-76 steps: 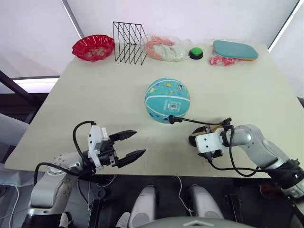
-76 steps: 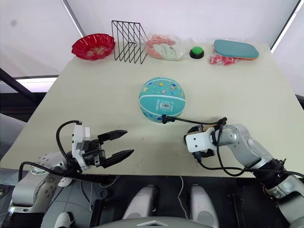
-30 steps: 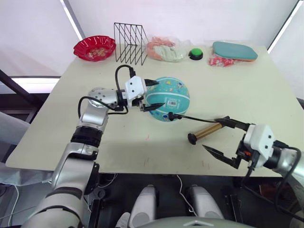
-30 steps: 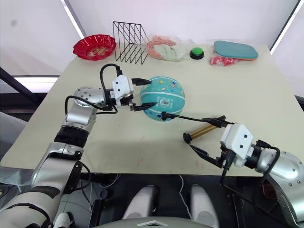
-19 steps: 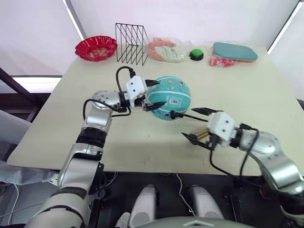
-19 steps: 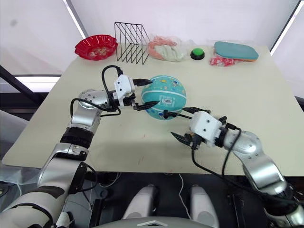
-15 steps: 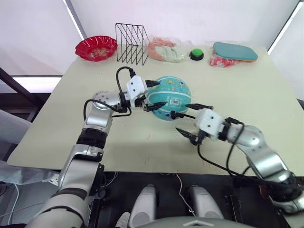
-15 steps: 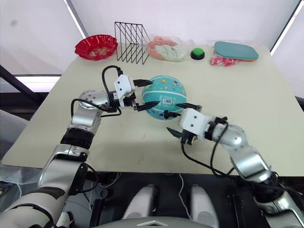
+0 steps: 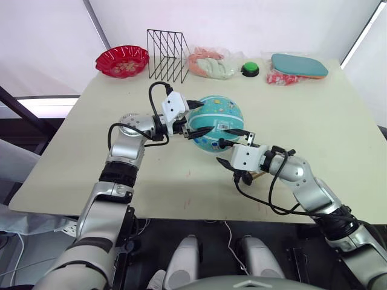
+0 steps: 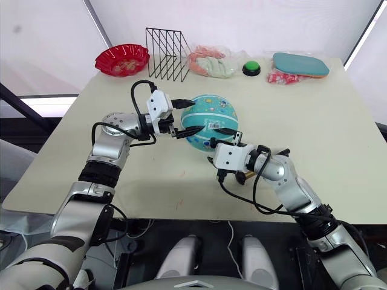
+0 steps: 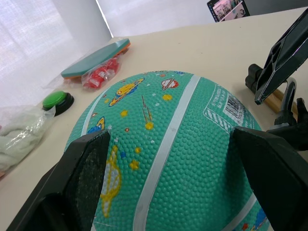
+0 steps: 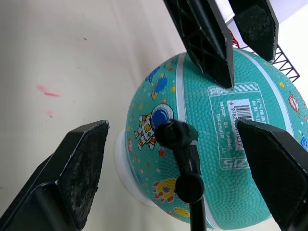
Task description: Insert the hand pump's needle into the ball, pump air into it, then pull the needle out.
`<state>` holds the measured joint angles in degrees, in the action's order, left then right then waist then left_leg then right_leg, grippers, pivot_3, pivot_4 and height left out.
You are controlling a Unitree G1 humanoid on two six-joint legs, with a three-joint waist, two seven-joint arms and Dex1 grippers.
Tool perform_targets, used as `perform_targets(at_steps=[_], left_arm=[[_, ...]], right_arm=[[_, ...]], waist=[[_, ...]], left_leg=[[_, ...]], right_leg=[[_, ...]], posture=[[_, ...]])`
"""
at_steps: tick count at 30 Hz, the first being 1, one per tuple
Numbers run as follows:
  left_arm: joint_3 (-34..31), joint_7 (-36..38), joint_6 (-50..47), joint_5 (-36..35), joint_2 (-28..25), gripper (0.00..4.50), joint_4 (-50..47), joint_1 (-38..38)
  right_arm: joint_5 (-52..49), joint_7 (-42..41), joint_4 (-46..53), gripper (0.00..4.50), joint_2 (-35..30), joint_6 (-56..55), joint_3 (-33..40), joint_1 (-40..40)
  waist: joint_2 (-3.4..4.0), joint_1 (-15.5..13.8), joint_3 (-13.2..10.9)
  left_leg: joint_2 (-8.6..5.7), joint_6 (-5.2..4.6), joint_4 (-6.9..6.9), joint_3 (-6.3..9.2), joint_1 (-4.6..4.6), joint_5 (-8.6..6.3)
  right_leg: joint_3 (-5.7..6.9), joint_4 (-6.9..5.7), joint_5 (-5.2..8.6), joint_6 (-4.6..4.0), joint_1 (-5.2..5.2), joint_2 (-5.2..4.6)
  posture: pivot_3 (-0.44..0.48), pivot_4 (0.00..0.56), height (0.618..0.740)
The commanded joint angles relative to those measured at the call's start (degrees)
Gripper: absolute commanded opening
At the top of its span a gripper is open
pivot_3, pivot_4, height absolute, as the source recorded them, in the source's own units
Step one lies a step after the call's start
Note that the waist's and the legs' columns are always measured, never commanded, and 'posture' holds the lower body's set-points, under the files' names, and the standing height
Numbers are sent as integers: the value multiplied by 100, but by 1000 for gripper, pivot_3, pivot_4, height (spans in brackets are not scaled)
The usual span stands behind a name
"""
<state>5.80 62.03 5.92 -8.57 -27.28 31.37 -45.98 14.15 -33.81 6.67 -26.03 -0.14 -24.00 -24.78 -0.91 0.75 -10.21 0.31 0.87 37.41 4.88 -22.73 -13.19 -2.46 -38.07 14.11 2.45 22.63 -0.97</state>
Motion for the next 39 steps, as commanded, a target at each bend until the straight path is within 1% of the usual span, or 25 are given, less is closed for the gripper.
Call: perform_targets(at_steps=[1, 2, 3, 4, 12, 22, 23, 24, 25, 26, 27, 33, 39], left_arm=[[38, -41, -134, 110, 21, 4272, 192, 26], [25, -37, -138, 103, 23, 4272, 200, 21], [18, -32, -136, 102, 21, 4272, 207, 18], [14, -24, -125, 107, 17, 4272, 217, 17], [-23, -31, -126, 103, 27, 4272, 183, 29], [-47, -63, -189, 92, 15, 4272, 95, 69], [-52, -65, -195, 87, 15, 4272, 84, 71], [-54, -68, -201, 87, 14, 4272, 76, 73], [-55, -68, -205, 86, 12, 4272, 67, 76], [-58, -69, -217, 82, 9, 4272, 51, 78], [-61, -66, -228, 73, 5, 4272, 30, 81], [-102, -33, -308, 22, -25, 4272, -123, 110], [-209, 223, -456, -291, -75, 4272, -580, 204]], right_arm=[[148, 191, -90, 3743, 78, -342, 131, -164], [234, 201, -154, 3353, 64, -421, 104, -173], [312, 246, -202, 2661, 63, -497, 96, -178], [409, 315, -268, 2563, 57, -577, 93, -202], [774, 633, -470, 2563, 163, -883, 113, -242], [996, 712, -618, 2563, 293, -1183, 92, -237], [1000, 718, -644, 2009, 302, -1208, 101, -237], [1017, 734, -673, 1740, 306, -1232, 111, -245], [1025, 742, -701, 1323, 307, -1255, 121, -256], [1030, 751, -725, 697, 307, -1276, 133, -268], [1045, 763, -746, 327, 301, -1294, 142, -279], [1075, 776, -750, 328, 257, -1372, 185, -316], [805, 505, -231, 328, 150, -1314, 356, -329]], waist=[[0, 2, 0], [0, 1, 0], [0, 1, 0], [0, 1, 0], [0, 11, 0], [0, 10, 0], [0, 9, 0], [0, 8, 0], [0, 9, 0], [0, 13, 0], [0, 13, 0], [0, 17, 0], [1, 22, -2]], left_leg=[[0, 0, 0, 0, 0, 0], [0, 0, 0, -1, 1, 0], [0, 0, 0, 0, 1, 0], [0, 0, 0, 0, 1, 0], [1, 0, 0, 0, 1, 0], [1, 0, 0, 0, 1, 0], [1, 0, 0, -1, 1, 0], [1, 0, 0, -1, 1, 0], [1, 0, 0, -1, 1, 0], [1, 0, 0, -1, 1, 0], [1, 0, 0, -1, 1, 0], [1, 0, 0, -1, 1, 0], [1, 1, -2, 0, -6, 0]], right_leg=[[0, 0, 0, 0, 0, 0], [-1, 0, -1, 0, 0, 0], [0, 0, 0, -1, 0, 0], [0, 0, -1, -1, 0, 0], [-1, -1, -1, -2, 0, 1], [-1, -2, -1, -2, 1, 1], [-1, -2, -1, -2, 1, 1], [-1, -2, -2, -3, 1, 1], [-1, -2, -2, -3, 1, 1], [-1, -2, -2, -3, 1, 1], [-2, -2, -2, -3, 1, 1], [-2, -2, -2, -4, 1, 1], [-2, -1, -2, -5, 7, 1]], posture=[[0, 150, 740], [0, 150, 740], [0, 150, 740], [0, 150, 740], [0, 150, 740], [0, 150, 740], [0, 150, 740], [0, 150, 740], [0, 150, 740], [0, 150, 740], [0, 150, 740], [0, 150, 740], [0, 150, 740]])
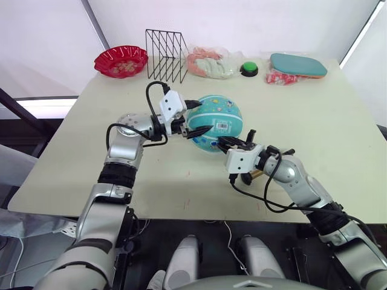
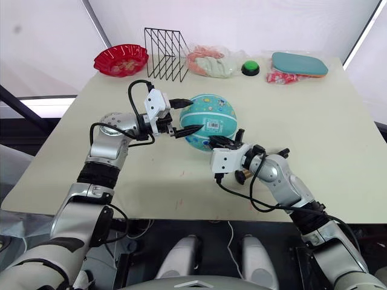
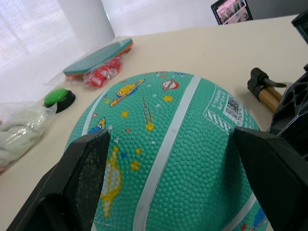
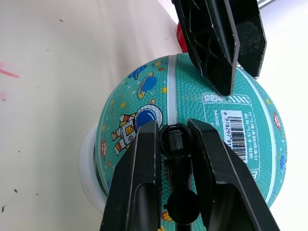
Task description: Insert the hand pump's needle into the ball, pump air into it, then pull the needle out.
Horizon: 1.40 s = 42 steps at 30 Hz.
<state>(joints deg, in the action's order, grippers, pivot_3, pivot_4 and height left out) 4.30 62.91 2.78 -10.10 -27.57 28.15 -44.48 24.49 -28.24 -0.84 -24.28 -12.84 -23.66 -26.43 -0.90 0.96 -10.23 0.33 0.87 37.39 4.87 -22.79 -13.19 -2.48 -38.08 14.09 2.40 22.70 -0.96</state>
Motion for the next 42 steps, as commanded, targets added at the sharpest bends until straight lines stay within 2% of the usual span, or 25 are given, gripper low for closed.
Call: perform_targets(at_steps=[1, 10, 15, 20, 34, 42], left_arm=[[-79, 159, -175, -205, -35, 4272, -321, 55], [-70, 68, -312, -152, 51, 4272, -368, -49], [201, -93, -312, 220, 118, 4272, -126, 68], [456, -340, -51, 685, 123, 4272, 389, 170], [652, -557, 330, 919, 190, 4272, 820, 286], [788, -723, 353, 1044, 220, 4272, 1093, 261]], right_arm=[[-284, -96, 581, 328, -38, -1, 363, -171], [-553, -215, 519, 328, 89, 143, 530, -290], [-671, -275, 313, 328, 111, 146, 475, -157], [-1106, -547, 629, 328, 167, 518, 591, -89], [-2071, -1159, 1753, 328, 313, 2299, 907, -162], [-2326, -1196, 2018, 328, 302, 2572, 1008, -219]], waist=[[1, 2, -1], [0, 5, -3], [0, 0, -3], [0, -20, 0], [1, -63, 2], [2, -112, 4]], left_leg=[[0, 0, -1, 0, 0, 0], [-1, 0, -21, -2, -18, -1], [-2, 0, -21, -3, -15, -1], [-2, 0, -11, -2, 4, 0], [-6, 0, -3, 4, 9, 0], [-9, 0, -3, 7, 8, 0]], right_leg=[[0, 0, 0, 0, 0, 0], [-4, 6, 0, -4, 22, -1], [-4, 5, 0, -4, 20, -2], [-3, 1, 0, -1, 1, -1], [2, 1, -1, 0, -10, -4], [5, 2, 1, 2, -12, -6]], posture=[[0, 150, 740], [0, 150, 740], [0, 150, 740], [0, 150, 740], [0, 150, 740], [0, 150, 740]])
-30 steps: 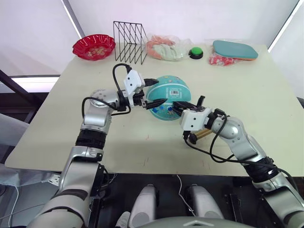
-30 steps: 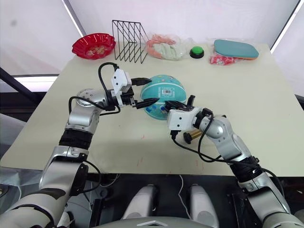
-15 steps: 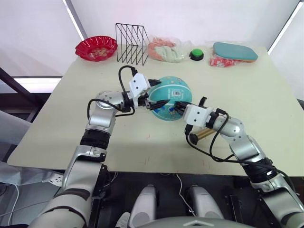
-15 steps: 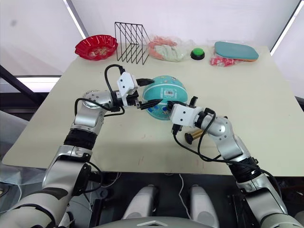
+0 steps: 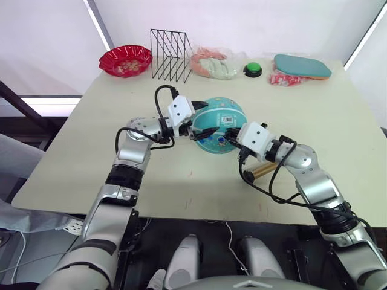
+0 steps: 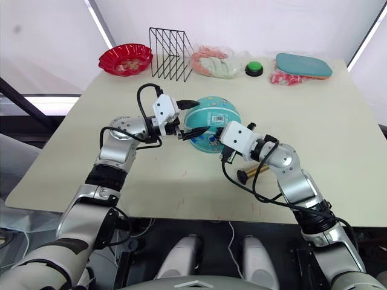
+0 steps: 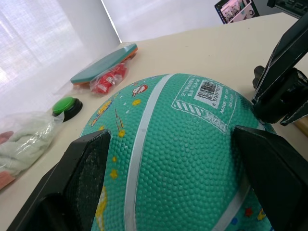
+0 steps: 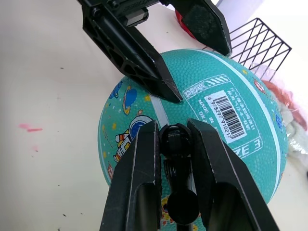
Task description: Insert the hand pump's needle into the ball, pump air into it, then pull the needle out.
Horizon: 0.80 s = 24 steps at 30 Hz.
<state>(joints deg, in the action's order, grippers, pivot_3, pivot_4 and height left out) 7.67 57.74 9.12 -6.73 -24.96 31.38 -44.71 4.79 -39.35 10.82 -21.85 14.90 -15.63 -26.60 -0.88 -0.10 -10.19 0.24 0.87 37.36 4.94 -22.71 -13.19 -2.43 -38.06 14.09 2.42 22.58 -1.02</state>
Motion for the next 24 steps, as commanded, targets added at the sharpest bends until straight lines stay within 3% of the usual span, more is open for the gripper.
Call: perform_targets(at_steps=[1, 24], left_arm=[[471, -215, -288, 731, -55, 4272, 810, 273], [908, -400, -345, 1039, -170, 4272, 1522, 209]], right_arm=[[-382, -88, 882, 328, 55, -199, 222, -210], [-813, -97, 1844, 328, -165, 147, 528, -197]], waist=[[0, -13, 0], [1, -97, 1]], left_leg=[[0, 0, 0, 0, 0, 0], [-8, 0, 0, 7, -8, 0]], right_leg=[[0, 0, 0, 0, 0, 0], [8, 6, 1, 1, -1, -7]], posture=[[0, 150, 740], [0, 150, 740]])
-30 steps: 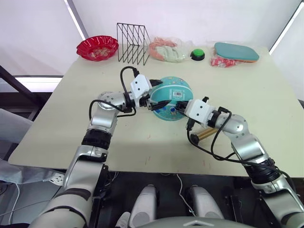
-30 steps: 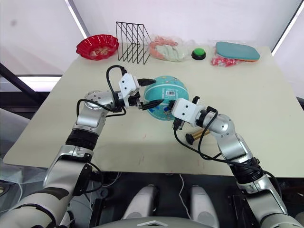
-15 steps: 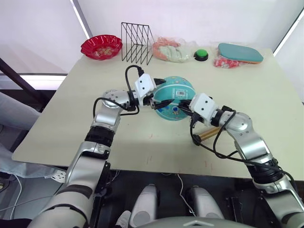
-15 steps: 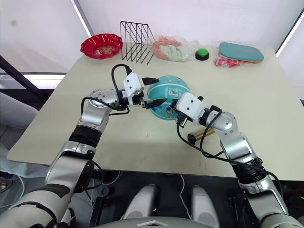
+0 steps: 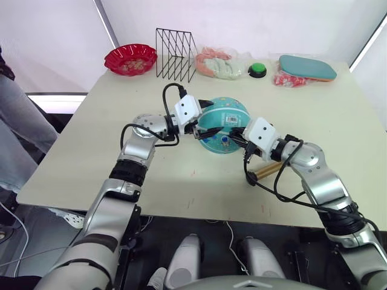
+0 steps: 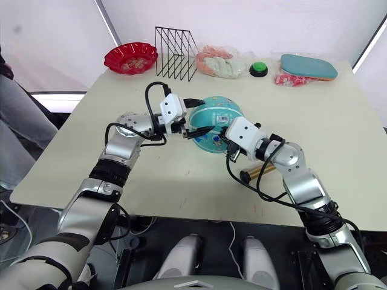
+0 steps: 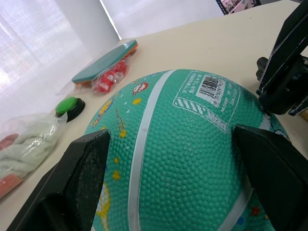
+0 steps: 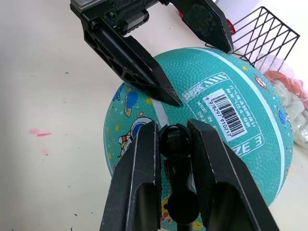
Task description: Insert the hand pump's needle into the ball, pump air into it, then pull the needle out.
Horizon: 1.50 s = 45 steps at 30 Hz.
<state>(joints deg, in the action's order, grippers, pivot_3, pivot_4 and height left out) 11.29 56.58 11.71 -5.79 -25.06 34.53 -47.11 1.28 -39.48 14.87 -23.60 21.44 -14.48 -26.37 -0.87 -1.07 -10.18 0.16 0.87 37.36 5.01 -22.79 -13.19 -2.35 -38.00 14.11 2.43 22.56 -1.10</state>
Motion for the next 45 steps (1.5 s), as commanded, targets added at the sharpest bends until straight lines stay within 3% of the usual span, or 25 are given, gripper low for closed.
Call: perform_targets(at_steps=[1, 45], left_arm=[[537, -273, -652, 925, -152, 4272, 1218, 440], [931, -256, -1023, 1069, -278, 4272, 1435, 375]], right_arm=[[-465, -77, 1467, 328, -1, -509, 418, -195], [-1374, 289, 2453, 328, -321, 441, 954, -44]], waist=[[0, -5, 0], [0, -49, 0]], left_leg=[[0, 0, 0, 1, -1, 0], [-3, 0, -1, 5, -10, 0]], right_leg=[[1, 0, 0, 0, 0, 0], [5, 6, 5, 6, 1, -4]], posture=[[0, 150, 740], [0, 150, 740]])
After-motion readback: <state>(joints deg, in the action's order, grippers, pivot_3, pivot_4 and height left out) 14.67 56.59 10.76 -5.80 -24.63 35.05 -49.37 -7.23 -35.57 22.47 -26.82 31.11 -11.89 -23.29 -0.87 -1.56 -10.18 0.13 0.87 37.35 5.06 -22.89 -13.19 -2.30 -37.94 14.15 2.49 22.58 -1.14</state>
